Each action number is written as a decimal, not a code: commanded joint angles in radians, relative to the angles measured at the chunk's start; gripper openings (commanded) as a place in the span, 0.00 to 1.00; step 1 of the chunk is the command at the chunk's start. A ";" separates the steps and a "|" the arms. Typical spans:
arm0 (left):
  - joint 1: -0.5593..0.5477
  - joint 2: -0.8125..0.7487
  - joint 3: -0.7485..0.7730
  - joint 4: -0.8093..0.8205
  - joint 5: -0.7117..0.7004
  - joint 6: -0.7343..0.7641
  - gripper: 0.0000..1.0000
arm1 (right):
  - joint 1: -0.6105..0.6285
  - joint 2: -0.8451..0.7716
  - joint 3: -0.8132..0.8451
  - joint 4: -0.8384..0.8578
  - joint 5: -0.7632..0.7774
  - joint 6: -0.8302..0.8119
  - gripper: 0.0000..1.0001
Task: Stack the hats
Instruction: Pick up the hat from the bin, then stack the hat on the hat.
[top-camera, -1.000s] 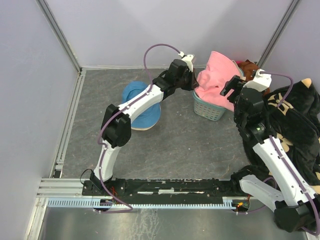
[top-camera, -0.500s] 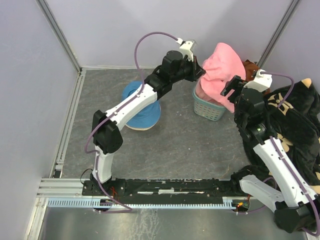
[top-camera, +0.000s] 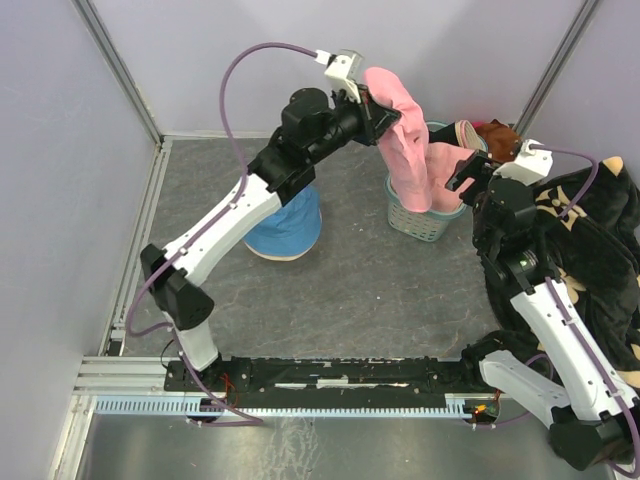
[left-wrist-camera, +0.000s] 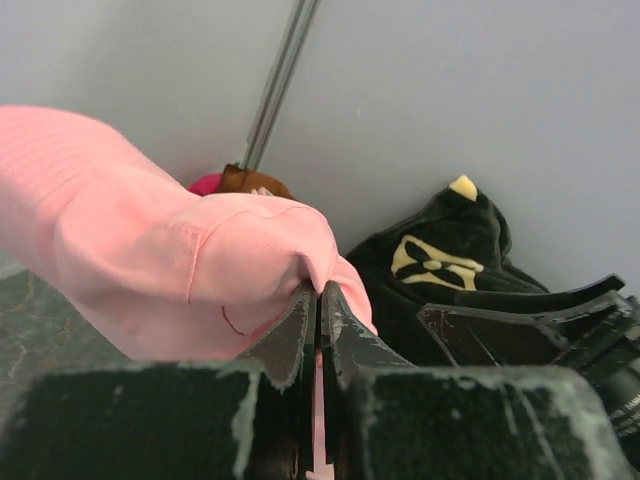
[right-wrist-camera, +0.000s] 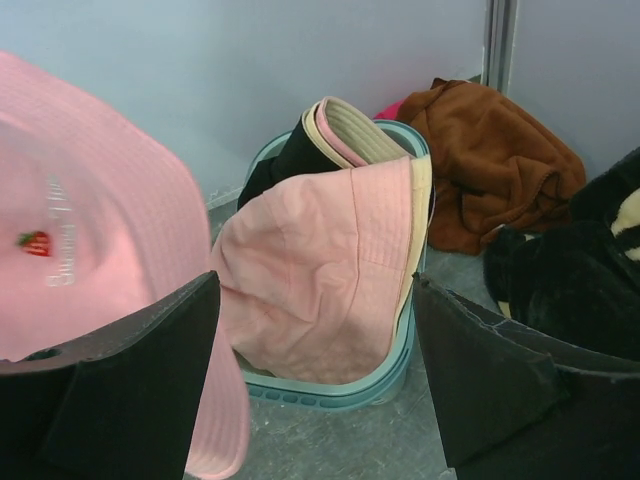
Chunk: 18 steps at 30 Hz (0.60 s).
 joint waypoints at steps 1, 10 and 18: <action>-0.001 -0.165 -0.030 0.064 -0.083 0.073 0.03 | -0.002 -0.007 0.059 0.013 -0.015 0.008 0.85; -0.002 -0.443 -0.157 -0.130 -0.346 0.171 0.03 | -0.003 0.060 0.132 -0.041 -0.161 0.032 0.85; 0.000 -0.536 -0.162 -0.383 -0.473 0.139 0.03 | 0.020 0.105 0.173 -0.050 -0.243 0.065 0.84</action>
